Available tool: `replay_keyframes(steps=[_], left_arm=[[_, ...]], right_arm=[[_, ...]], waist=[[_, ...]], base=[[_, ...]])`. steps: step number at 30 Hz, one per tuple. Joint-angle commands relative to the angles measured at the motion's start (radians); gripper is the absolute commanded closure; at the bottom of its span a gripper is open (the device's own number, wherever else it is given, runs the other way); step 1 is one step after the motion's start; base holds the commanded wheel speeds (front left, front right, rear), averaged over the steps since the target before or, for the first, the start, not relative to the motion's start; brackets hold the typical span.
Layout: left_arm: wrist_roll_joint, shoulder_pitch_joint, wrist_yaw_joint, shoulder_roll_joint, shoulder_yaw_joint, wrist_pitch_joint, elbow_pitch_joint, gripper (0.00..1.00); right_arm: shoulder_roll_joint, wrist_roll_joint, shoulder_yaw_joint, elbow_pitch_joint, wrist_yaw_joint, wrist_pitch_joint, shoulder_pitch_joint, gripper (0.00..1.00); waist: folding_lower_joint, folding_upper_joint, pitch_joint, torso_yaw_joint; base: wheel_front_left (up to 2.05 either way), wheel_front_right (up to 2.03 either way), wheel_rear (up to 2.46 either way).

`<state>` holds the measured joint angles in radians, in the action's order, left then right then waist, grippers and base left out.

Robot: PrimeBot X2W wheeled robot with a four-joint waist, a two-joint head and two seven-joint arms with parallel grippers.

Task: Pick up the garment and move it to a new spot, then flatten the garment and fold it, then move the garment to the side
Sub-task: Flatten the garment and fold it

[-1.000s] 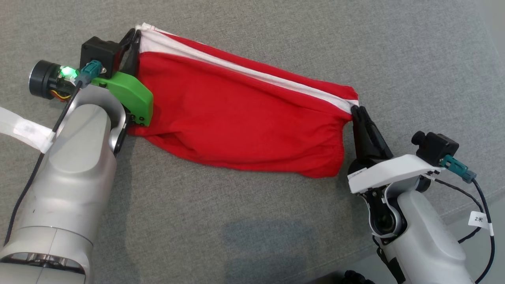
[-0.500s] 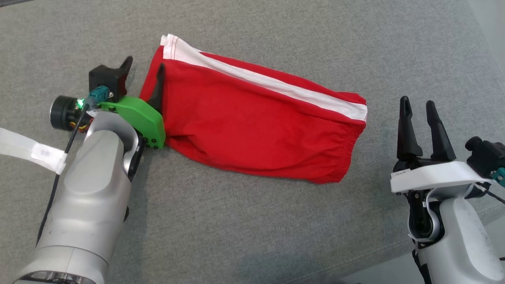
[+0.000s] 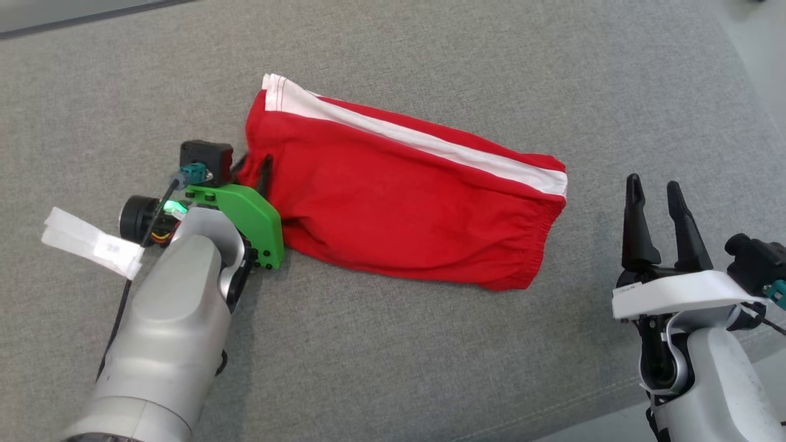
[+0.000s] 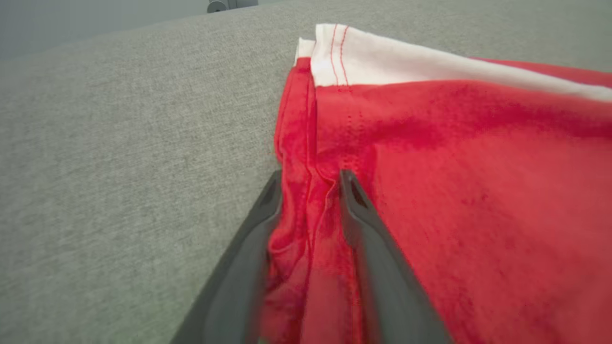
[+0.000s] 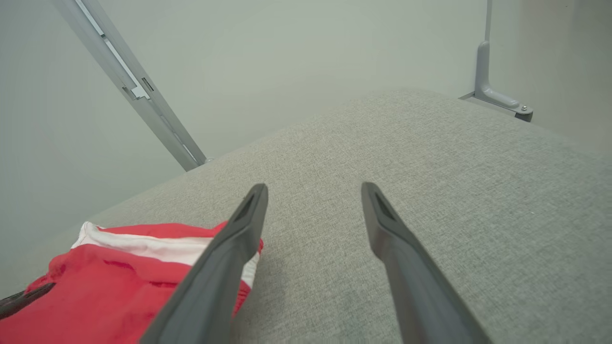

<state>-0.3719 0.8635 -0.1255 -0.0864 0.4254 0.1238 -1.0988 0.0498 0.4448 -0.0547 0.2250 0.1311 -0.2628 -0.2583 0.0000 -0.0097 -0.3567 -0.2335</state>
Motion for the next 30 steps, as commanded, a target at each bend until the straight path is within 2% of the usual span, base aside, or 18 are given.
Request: replay_keyframes(steps=[1, 8, 15, 24, 25, 27, 30], left_arm=[[-0.011, -0.047, -0.006, 0.004, 0.013, -0.011, -0.013, 1.00], [-0.074, -0.113, -0.004, 0.006, -0.007, 0.079, -0.025, 1.00], [-0.124, -0.282, 0.044, 0.021, -0.045, 0.135, -0.025, 1.00], [-0.132, -0.414, 0.089, 0.010, -0.090, 0.139, 0.054, 1.00], [-0.125, -0.427, 0.093, 0.007, -0.094, 0.139, 0.075, 0.80], [-0.107, -0.451, 0.107, 0.001, -0.107, 0.140, 0.130, 0.00], [-0.070, -0.500, 0.140, -0.018, -0.134, 0.140, 0.226, 0.00]], right_arm=[[0.003, -0.007, -0.005, 0.006, -0.001, -0.003, 0.013, 0.00], [0.003, -0.030, -0.027, 0.014, -0.001, -0.003, 0.052, 0.00], [0.003, -0.075, -0.058, 0.033, -0.001, -0.003, 0.144, 0.00], [0.003, -0.091, -0.060, 0.038, -0.001, -0.003, 0.179, 0.00], [0.003, -0.092, -0.059, 0.038, -0.001, -0.003, 0.181, 0.00], [0.003, -0.095, -0.056, 0.037, -0.001, -0.003, 0.182, 0.00], [0.003, -0.100, -0.054, 0.032, -0.001, -0.003, 0.184, 0.00]], waist=[[0.0000, 0.0097, 0.016, 0.002], [0.0000, 0.0097, 0.106, 0.045], [0.0000, 0.0097, 0.241, 0.145], [0.0000, 0.0097, 0.291, 0.178], [0.0000, 0.0097, 0.292, 0.180], [0.0000, 0.0097, 0.293, 0.183], [0.0000, 0.0097, 0.292, 0.190]], base=[[0.00, 0.00, 0.00], [0.00, 0.00, 0.00], [0.00, 0.00, 0.00], [0.00, 0.00, 0.00], [0.00, 0.00, 0.00], [0.00, 0.00, 0.00], [0.00, 0.00, 0.00]])
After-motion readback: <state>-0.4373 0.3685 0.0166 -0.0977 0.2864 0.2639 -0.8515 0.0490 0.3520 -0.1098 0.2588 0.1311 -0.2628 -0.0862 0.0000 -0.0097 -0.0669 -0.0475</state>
